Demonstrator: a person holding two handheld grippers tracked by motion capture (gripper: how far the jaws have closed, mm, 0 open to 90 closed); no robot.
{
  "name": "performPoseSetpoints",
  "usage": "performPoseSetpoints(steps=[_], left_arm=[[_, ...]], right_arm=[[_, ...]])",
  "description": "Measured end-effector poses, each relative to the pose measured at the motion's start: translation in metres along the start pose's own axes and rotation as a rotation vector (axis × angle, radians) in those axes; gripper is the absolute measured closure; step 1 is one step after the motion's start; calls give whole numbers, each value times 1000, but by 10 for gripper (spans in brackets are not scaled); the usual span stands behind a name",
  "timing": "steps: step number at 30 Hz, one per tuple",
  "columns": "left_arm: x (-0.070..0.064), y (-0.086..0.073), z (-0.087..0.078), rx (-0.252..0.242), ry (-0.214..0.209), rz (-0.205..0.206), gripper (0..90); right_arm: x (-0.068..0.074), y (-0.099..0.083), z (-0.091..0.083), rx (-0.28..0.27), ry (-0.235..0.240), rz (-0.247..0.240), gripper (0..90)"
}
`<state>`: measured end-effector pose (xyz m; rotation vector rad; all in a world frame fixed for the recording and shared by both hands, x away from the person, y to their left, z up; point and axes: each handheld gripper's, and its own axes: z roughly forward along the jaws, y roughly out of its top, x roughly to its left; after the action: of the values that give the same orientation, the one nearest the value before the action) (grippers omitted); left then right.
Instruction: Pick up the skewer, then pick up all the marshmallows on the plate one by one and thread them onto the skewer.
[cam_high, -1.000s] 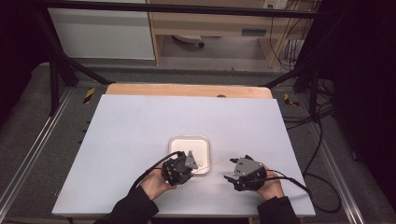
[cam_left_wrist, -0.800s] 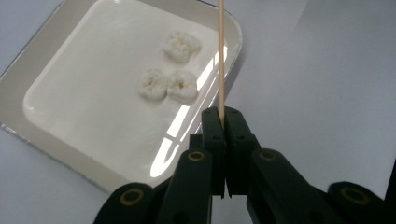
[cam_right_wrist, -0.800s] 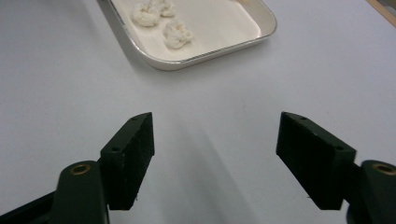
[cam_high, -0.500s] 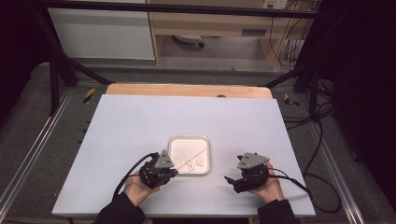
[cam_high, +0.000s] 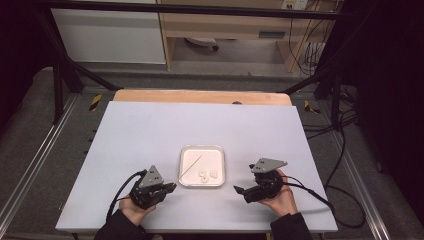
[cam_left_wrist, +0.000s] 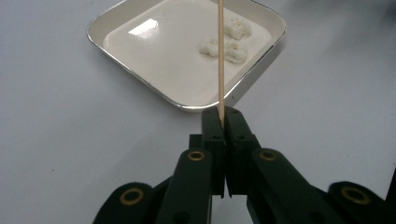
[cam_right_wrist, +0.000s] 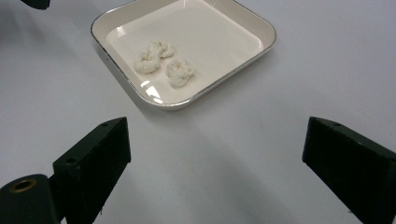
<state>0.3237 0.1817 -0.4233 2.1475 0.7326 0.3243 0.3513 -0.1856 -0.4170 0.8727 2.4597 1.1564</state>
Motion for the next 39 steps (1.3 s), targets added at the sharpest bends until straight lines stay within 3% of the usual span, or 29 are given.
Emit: performPoseSetpoints(steps=[5,9,16,29,33,39], left_arm=[[3,-5,-1,-33,-8,-9,883],[2,-7,-2,-46,10,-11,883],[0,-10,-1,-53,19,-29,882],[1,-12,0,-69,8,-42,882],[1,-12,0,-71,4,-41,882],[3,-12,0,-78,3,-50,882]], right_arm=[[3,10,6,-23,17,19,70],[5,21,14,-21,27,37,61],[11,39,32,-24,30,26,63],[7,43,64,18,20,48,70],[6,40,72,46,7,64,104],[8,38,78,26,56,69,228]])
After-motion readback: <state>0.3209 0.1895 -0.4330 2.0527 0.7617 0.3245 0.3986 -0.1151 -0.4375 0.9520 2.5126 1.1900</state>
